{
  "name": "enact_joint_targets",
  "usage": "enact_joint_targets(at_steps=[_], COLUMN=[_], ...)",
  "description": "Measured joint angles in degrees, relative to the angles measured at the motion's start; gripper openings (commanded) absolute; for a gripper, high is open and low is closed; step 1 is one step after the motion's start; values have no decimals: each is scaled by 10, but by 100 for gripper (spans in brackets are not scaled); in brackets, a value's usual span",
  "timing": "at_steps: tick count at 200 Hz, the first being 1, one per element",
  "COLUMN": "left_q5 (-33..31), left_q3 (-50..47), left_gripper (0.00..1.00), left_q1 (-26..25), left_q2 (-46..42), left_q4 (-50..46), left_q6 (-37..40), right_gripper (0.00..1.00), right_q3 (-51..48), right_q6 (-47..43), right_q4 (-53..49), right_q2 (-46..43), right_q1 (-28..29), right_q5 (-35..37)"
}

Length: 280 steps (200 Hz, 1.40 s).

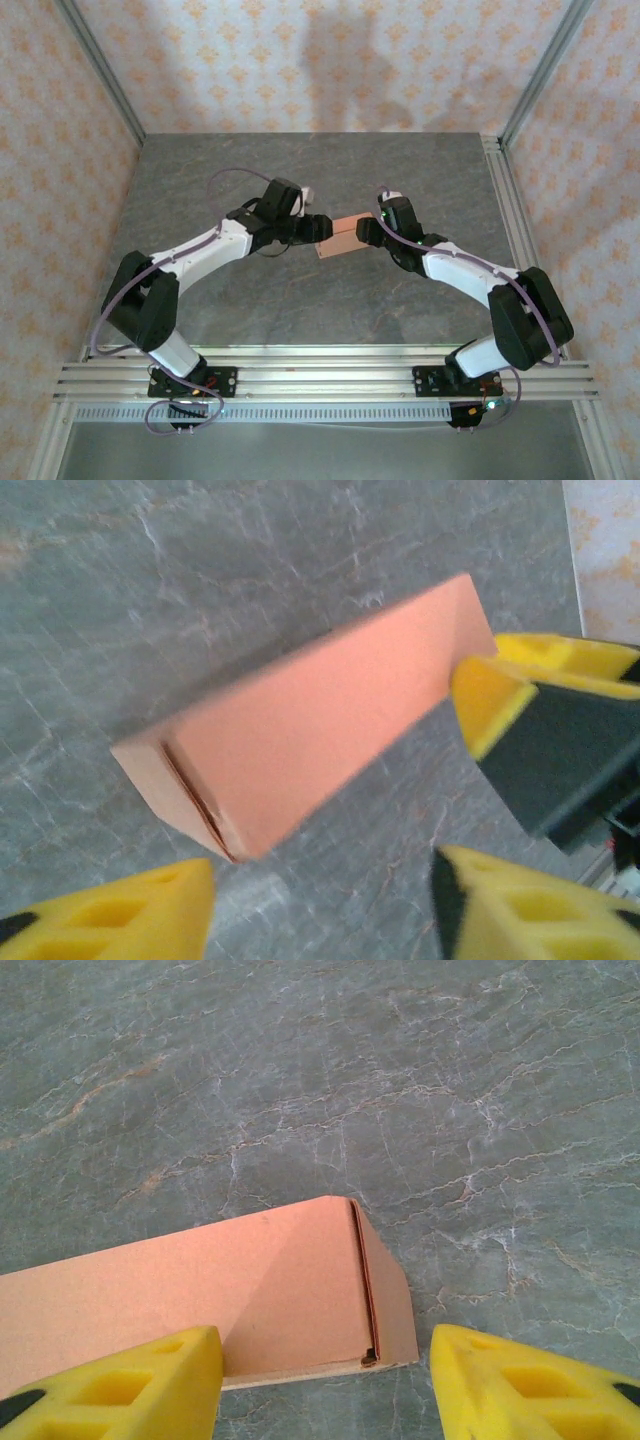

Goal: Fold the paper box

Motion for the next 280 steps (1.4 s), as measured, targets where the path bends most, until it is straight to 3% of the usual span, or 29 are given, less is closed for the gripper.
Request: enact_joint_targets(at_steps=[41,79,104,129,171,199,226,242,280], left_q5=[6,11,13,15,16,16,17,18,19], left_q3=[2,2,-1,-1,-1,-3,-16,-27,-43], left_gripper=[34,14,11,11,9,3,0,0,0], left_q1=[24,24,24,23,23,23,24,25,28], left_q2=[52,54,54,57,60,60,60,60,61], left_q4=[22,37,47,51,58,63,88,110,153], left_q6=[-41,-53,-52,-48,-44,-44,-44,-44,-44], right_gripper=[57,59,67,67,43,26,24,14,2], right_q3=[0,0,0,0,1,-1,-18,-30,-45], right_q6=[2,3,18,41,76,83,80,74,57], right_q4=[0,0,0,9,39,62,96,118,150], right_q2=[0,0,-3,-4,18,29,30,30,30], right_q1=[0,-2,-13,-37,-66,-66,-69,-71,-73], right_q5=[0,-2,-25,-64,-85,-93,-97,-97,-93])
